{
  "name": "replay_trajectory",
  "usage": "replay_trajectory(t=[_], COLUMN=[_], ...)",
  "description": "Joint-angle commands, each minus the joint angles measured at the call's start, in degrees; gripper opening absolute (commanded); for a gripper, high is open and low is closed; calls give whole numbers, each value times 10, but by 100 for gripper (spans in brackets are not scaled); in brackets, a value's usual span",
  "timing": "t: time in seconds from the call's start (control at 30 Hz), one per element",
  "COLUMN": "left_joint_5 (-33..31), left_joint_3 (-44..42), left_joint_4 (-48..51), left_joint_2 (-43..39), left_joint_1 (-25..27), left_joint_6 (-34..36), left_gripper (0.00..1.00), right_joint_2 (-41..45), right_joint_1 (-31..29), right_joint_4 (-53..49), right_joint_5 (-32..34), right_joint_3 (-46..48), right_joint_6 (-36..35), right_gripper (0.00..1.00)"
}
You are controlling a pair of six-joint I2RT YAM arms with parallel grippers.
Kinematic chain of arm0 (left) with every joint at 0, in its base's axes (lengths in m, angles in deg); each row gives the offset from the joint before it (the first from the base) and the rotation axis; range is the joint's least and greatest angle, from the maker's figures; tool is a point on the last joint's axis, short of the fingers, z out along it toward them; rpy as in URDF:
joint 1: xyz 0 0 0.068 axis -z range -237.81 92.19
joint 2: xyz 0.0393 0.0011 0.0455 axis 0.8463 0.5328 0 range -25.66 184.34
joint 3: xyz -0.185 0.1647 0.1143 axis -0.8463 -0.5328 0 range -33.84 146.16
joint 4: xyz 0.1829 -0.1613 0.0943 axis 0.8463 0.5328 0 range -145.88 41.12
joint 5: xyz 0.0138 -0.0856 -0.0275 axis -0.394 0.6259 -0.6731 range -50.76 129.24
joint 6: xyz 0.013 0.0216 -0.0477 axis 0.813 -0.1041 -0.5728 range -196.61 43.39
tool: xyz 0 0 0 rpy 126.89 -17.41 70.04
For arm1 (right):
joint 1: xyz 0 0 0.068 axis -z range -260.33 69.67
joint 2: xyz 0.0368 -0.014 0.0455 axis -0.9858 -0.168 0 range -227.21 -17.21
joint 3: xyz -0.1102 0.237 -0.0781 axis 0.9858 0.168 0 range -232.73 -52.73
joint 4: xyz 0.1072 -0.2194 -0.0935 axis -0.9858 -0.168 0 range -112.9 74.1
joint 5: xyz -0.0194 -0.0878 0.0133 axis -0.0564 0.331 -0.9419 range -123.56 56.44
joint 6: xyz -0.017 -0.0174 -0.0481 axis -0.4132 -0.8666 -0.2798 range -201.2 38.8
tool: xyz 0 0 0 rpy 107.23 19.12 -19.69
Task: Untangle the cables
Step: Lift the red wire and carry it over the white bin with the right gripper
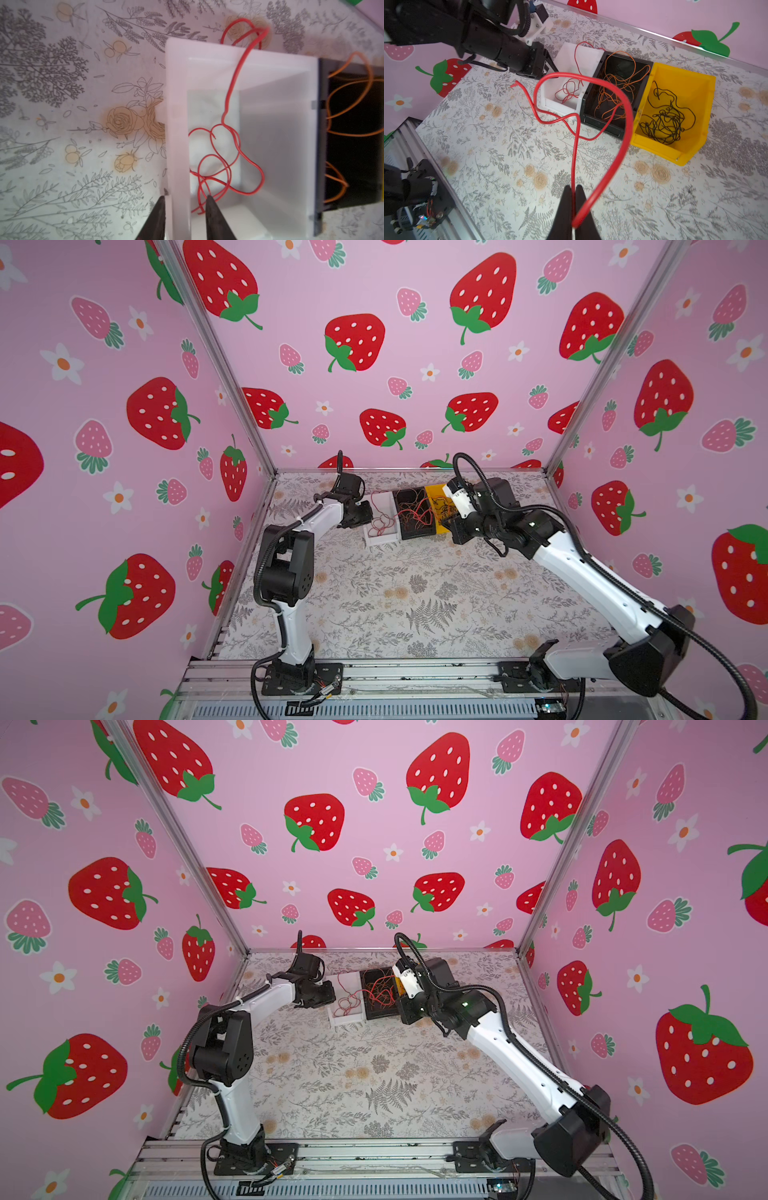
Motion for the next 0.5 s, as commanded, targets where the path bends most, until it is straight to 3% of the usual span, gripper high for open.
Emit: replay_trajectory(t=[0.0,0.2,0.47], left_joint_5=[10,-5,-2], left_joint_3=[-2,-23,-26], left_joint_4=[-26,-21,-11], left_joint_2=[-52,-119,-158], left_joint_1=[-8,-32,-63], left_joint_6=[-6,-13,-25], left_gripper=[48,62,64], right_joint_2=[-50,-178,-308], right_joint_1=[-2,-4,-14], right_joint_4=[59,105,153], right_joint_5=[7,-10,-41], right_joint_3=[-45,-133,-223], right_joint_6=[-23,-39,-42], right_gripper=[0,0,0])
